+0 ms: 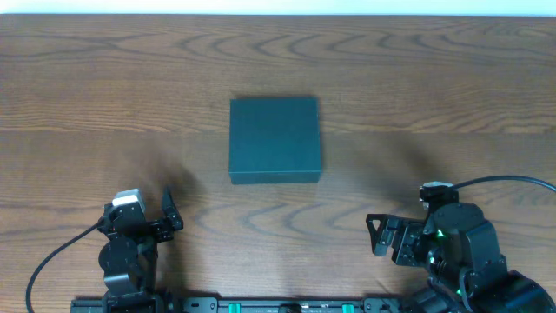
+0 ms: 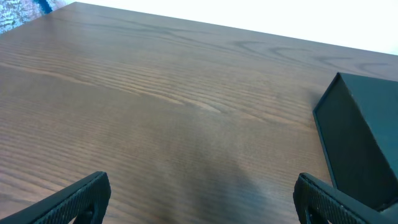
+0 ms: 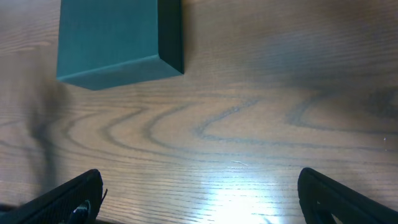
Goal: Pack container
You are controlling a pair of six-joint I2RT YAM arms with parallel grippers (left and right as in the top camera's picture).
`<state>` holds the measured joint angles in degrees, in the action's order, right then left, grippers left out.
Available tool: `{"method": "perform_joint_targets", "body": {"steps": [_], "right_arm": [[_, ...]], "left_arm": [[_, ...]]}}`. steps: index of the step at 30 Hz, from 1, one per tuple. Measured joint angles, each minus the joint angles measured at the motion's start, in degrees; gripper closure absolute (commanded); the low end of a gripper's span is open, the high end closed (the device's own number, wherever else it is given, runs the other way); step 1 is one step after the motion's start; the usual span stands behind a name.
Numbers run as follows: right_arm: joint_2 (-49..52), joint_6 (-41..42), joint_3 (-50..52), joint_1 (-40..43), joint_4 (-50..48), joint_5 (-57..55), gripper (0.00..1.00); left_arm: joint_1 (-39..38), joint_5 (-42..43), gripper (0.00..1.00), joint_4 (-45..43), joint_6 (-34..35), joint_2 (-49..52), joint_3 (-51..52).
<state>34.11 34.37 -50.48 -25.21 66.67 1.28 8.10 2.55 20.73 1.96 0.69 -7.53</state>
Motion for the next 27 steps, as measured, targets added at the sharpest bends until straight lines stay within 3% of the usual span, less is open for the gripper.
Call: {"method": "perform_joint_targets", "body": {"steps": [15, 21, 27], "right_arm": [[-0.70, -1.22, 0.07, 0.00, -0.50, -5.16, 0.01], [-11.76, -10.12, 5.86, 0.00, -8.31, -8.70, 0.01], [-22.95, -14.40, 18.69, 0.00, -13.49, -9.22, 0.01]], "left_arm": [[0.00, 0.00, 0.05, 0.00, 0.00, 0.00, 0.00], [0.00, -0.02, 0.05, -0.20, 0.00, 0.00, 0.02], [0.00, -0.02, 0.05, -0.22, 0.00, 0.00, 0.07]]}}
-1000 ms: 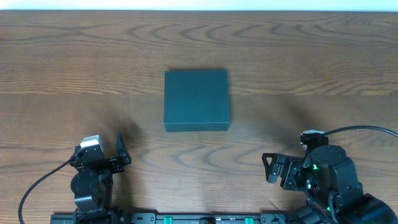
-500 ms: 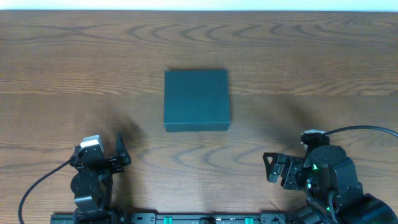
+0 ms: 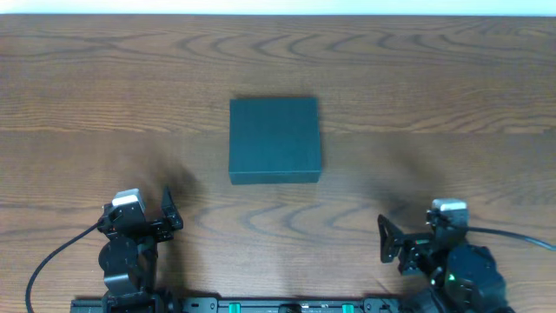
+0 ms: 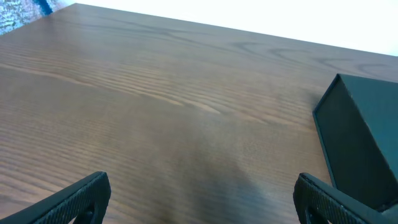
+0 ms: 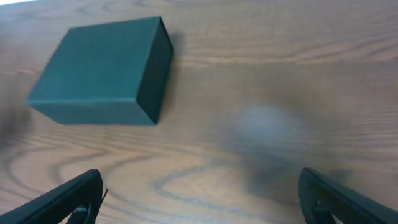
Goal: Pack container
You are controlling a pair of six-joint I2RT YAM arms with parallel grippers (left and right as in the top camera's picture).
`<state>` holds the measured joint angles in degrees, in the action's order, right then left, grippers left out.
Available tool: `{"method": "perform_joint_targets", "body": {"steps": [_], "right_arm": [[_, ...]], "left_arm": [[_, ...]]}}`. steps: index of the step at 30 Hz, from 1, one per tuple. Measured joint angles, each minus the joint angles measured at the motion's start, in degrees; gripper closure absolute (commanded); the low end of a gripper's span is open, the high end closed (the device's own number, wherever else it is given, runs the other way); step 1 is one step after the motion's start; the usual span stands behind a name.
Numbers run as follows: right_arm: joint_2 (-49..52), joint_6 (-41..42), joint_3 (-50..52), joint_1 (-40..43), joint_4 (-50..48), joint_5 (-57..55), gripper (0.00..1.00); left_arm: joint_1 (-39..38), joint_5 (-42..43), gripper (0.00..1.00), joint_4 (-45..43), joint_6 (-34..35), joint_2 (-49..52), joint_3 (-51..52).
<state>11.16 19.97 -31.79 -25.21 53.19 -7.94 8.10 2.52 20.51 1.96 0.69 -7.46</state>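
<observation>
A closed dark teal box (image 3: pixel 274 139) lies flat at the middle of the wooden table (image 3: pixel 434 78). In the left wrist view the box (image 4: pixel 367 137) is at the right edge; in the right wrist view the same box (image 5: pixel 102 70) is at the upper left. My left gripper (image 3: pixel 139 219) rests open near the front left edge, with nothing between its fingers. My right gripper (image 3: pixel 415 246) sits open near the front right edge, also with nothing between its fingers. Both are well short of the box.
Only bare brown wood grain surrounds the box. A black rail (image 3: pixel 261 305) runs along the table's front edge between the two arm bases. A cable (image 3: pixel 52 256) loops from the left arm.
My right arm has drawn back toward the front edge and turned; its wrist view now sees the box farther away, at the upper left. The left arm and the box have not moved.
</observation>
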Motion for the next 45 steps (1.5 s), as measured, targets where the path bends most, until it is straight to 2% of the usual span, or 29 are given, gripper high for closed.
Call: {"method": "perform_joint_targets", "body": {"steps": [8, 19, 45], "right_arm": [[-9.51, -1.11, 12.50, 0.00, -4.09, 2.29, 0.01], [-10.32, -0.98, 21.14, -0.02, -6.23, 5.27, 0.01], [-10.34, -0.94, 21.24, -0.07, -6.60, 5.64, 0.01]], "left_arm": [[0.00, 0.00, 0.05, -0.04, 0.00, -0.02, 0.00], [0.00, 0.00, 0.05, -0.04, 0.00, -0.02, 0.00], [0.00, 0.00, 0.05, -0.04, 0.00, -0.02, 0.00]]}}
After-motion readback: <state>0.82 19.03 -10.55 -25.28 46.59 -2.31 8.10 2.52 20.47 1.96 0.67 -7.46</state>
